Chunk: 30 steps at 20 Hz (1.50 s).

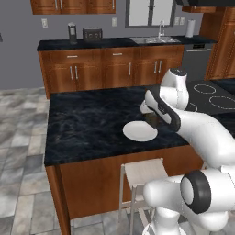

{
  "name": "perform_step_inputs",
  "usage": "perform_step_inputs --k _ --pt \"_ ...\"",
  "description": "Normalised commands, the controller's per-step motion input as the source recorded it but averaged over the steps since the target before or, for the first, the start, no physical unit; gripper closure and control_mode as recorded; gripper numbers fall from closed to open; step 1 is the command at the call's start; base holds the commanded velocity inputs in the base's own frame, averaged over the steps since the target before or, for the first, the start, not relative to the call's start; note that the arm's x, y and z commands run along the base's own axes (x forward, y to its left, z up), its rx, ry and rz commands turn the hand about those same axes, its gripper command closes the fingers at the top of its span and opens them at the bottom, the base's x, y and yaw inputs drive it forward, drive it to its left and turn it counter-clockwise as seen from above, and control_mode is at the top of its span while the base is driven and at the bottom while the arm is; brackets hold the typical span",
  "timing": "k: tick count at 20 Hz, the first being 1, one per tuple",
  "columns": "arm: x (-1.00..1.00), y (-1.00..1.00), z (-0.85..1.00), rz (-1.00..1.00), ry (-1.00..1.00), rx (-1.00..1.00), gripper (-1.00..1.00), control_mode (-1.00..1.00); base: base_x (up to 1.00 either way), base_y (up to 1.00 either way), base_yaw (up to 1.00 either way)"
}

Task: Start the toaster. Once the lever pops up, take the bread to the plate on the dining counter.

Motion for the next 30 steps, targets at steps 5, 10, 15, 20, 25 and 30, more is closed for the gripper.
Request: perform_step_inputs --k 5,10,15,20,25,30 --pt "0.37 0.0 -0.29 0.0 -0.03 0.0 1.0 -1.0 0.0 0.0 0.0" --pt "0.42 0.0 -0.37 0.0 -0.02 0.0 1.0 -1.0 0.0 0.0 0.0" --pt "0.37 0.0 -0.28 0.0 -0.01 0.0 1.0 -1.0 0.0 0.0 0.0" --pt "0.23 0.0 -0.29 0.0 0.0 0.0 1.0 -1.0 0.0 0.0 0.0" --pt "0.15 0.0 -0.22 0.0 0.0 0.0 1.0 -1.0 0.0 0.0 0.0" --pt "0.05 0.0 -0.14 0.0 0.0 0.0 1.0 -1.0 0.0 0.0 0.0"
